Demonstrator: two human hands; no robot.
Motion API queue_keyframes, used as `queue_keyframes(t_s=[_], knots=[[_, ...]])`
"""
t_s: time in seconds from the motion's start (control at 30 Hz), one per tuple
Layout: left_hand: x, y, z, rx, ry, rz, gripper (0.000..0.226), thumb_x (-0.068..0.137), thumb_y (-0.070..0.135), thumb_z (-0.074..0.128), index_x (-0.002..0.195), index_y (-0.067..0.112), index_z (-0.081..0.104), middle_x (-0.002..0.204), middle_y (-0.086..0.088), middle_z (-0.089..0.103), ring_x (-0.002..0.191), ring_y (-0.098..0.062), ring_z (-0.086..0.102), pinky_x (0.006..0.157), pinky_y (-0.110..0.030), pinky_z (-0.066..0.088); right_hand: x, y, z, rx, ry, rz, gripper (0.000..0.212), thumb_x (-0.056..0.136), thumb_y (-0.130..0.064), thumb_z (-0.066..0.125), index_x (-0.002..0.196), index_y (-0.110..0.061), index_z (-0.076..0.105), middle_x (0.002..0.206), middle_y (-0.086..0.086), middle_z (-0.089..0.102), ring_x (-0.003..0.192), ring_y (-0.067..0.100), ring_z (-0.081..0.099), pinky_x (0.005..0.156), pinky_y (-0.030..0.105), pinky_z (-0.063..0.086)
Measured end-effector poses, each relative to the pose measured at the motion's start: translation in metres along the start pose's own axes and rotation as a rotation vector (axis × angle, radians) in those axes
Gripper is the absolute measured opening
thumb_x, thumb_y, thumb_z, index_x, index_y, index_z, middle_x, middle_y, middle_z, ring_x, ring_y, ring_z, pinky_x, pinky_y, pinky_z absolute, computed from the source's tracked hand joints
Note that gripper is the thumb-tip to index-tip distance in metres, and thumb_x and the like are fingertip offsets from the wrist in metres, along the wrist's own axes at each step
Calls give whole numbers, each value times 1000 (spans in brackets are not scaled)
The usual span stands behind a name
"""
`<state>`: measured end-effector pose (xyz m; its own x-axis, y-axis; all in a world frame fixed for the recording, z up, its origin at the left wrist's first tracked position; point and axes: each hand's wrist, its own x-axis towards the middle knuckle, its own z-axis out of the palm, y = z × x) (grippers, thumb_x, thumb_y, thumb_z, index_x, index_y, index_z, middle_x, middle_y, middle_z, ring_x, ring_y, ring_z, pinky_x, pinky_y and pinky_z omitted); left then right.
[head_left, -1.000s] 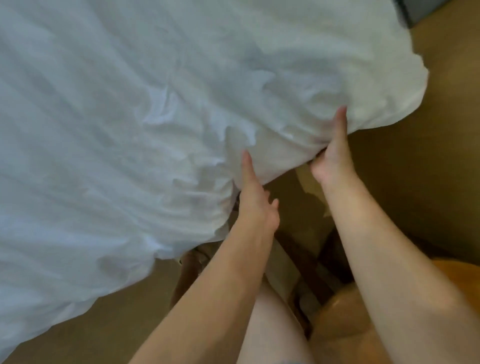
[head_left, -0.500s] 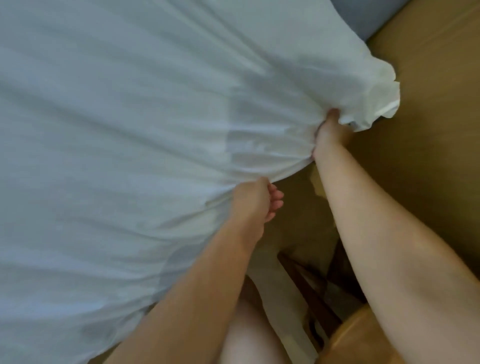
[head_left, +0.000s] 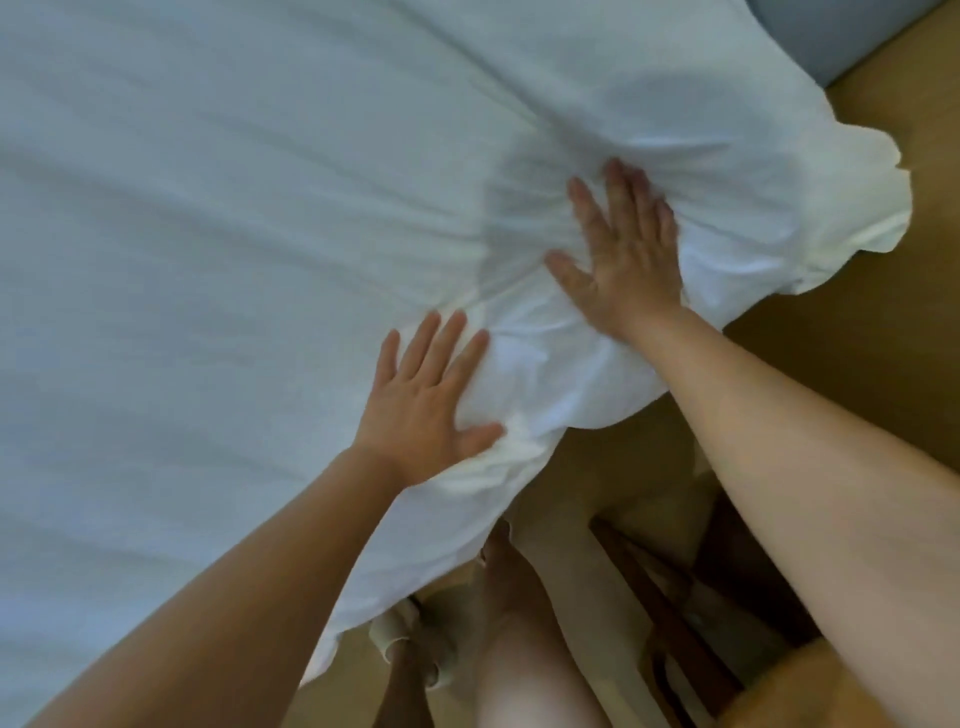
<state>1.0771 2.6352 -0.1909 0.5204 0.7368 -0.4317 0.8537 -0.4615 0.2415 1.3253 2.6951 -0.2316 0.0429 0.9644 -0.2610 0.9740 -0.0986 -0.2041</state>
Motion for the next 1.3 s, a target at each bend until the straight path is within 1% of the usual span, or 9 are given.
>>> queue_keyframes(t_s=[0.17,0.33,0.6,0.77,0.87,0.97,1.07,1.17,1.3], knots=[[-55,-30,17,10,-23,-76,110,71,67,62,144,31,-14,157,-4,-6,140,-20,-17,111,-45,-19,-2,-68,1,124,96,311,72,90,-48,30,152,-23,6,159,16,-3,145,36,-4,113,53,-5],[-116,-55,35,-19,11,-20,92,73,69,50,139,5,43,144,-16,43,132,-37,40,109,-56,23,-38,-148,21,94,45,-92,72,89,-50,32,151,-17,16,159,14,8,146,34,4,112,52,-3],[-278,-139,102,183,9,81,98,78,51,53,151,8,4,149,-10,34,135,-28,40,111,-45,22,-187,-306,105,53,-316,-503,67,99,-39,33,149,-18,-5,159,0,-8,147,21,-9,108,33,-24],[-348,-162,129,223,-5,-26,103,76,64,58,148,11,8,154,-11,21,143,-27,16,115,-45,3,-223,-353,99,369,-229,-544,60,92,-24,42,146,-5,28,155,14,23,144,26,14,114,33,4],[-392,-175,138,299,43,-212,90,70,44,67,146,18,29,151,-9,29,141,-27,24,114,-54,14,-187,-385,96,415,75,-159,64,89,-32,36,146,-3,28,155,17,22,145,30,14,115,32,6],[-439,-197,151,253,243,-449,55,73,13,62,127,12,60,133,-11,56,121,-30,54,93,-59,42,-228,-473,137,265,-4,-80,62,96,-36,33,151,-15,16,159,6,9,147,23,5,115,38,0],[-489,-222,175,103,143,-705,84,74,37,72,142,2,38,149,-16,36,137,-33,35,105,-66,23,-338,-559,195,136,-301,-567,56,101,-29,32,152,-18,10,160,1,5,147,18,1,113,38,-8],[-542,-242,203,-136,28,-971,100,83,67,37,150,10,-12,159,-7,-14,145,-23,-15,108,-58,-13,-377,-597,194,426,-358,-755,46,90,-9,47,135,1,47,143,18,44,136,32,38,113,43,22],[-596,-264,223,-415,237,-1150,97,82,70,38,151,18,-5,159,-2,-9,144,-18,-12,111,-57,-5,-336,-632,176,459,-35,-436,52,88,-19,46,134,3,47,144,20,41,136,35,35,113,36,18]])
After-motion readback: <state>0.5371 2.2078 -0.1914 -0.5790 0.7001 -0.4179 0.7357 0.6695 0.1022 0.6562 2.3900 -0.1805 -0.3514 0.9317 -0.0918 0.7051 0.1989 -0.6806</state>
